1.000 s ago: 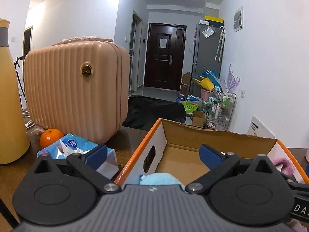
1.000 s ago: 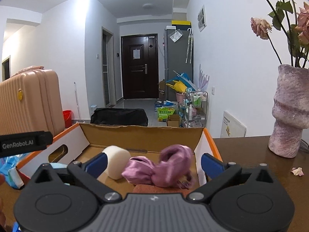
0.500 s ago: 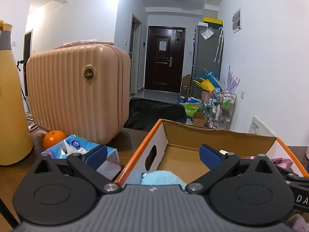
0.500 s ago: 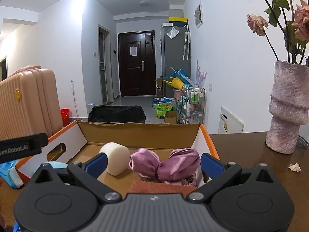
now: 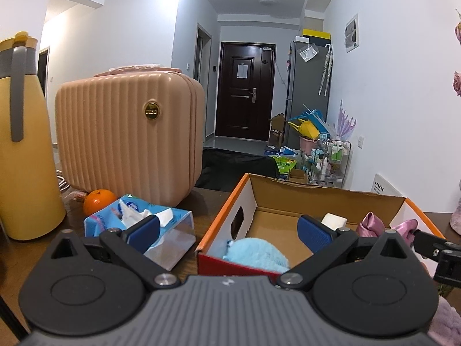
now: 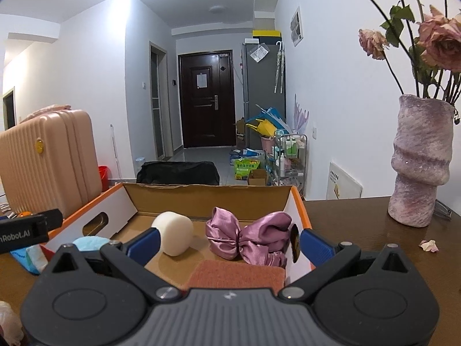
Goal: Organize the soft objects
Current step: 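Withdraw both grippers from the box back toward the pile of soft items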
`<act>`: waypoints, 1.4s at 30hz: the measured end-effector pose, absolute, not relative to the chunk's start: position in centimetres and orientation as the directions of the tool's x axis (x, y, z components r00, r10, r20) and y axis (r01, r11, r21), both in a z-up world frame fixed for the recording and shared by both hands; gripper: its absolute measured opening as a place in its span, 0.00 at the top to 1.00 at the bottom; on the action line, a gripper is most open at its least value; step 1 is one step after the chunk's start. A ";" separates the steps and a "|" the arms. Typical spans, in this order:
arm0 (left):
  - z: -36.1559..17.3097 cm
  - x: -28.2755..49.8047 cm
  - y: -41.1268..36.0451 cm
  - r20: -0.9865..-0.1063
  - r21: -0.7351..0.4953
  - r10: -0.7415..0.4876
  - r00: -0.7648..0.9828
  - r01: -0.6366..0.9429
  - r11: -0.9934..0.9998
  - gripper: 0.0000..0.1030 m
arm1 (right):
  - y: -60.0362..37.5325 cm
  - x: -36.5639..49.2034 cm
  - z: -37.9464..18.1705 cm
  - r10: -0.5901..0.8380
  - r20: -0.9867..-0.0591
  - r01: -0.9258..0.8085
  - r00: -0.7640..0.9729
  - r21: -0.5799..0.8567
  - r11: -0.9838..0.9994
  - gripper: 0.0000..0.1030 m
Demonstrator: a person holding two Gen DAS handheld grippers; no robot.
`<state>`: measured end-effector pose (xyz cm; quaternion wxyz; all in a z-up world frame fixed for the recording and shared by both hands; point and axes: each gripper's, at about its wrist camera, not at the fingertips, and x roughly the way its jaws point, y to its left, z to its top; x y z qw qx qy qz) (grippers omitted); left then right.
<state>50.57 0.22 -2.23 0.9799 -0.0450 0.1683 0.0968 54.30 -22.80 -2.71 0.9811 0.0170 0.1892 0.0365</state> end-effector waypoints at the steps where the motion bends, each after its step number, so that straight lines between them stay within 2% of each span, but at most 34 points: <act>1: -2.2 50.4 0.2 -0.339 -0.057 0.174 0.925 -0.204 0.977 0.00 | -22.9 54.0 -2.7 0.079 -0.368 -0.066 0.927 0.046 0.997 0.00; 42: -2.4 38.4 0.8 -0.348 -0.022 0.147 0.926 -0.165 0.986 0.00 | -23.8 39.4 -2.8 0.132 -0.318 -0.145 0.939 -0.018 0.989 0.00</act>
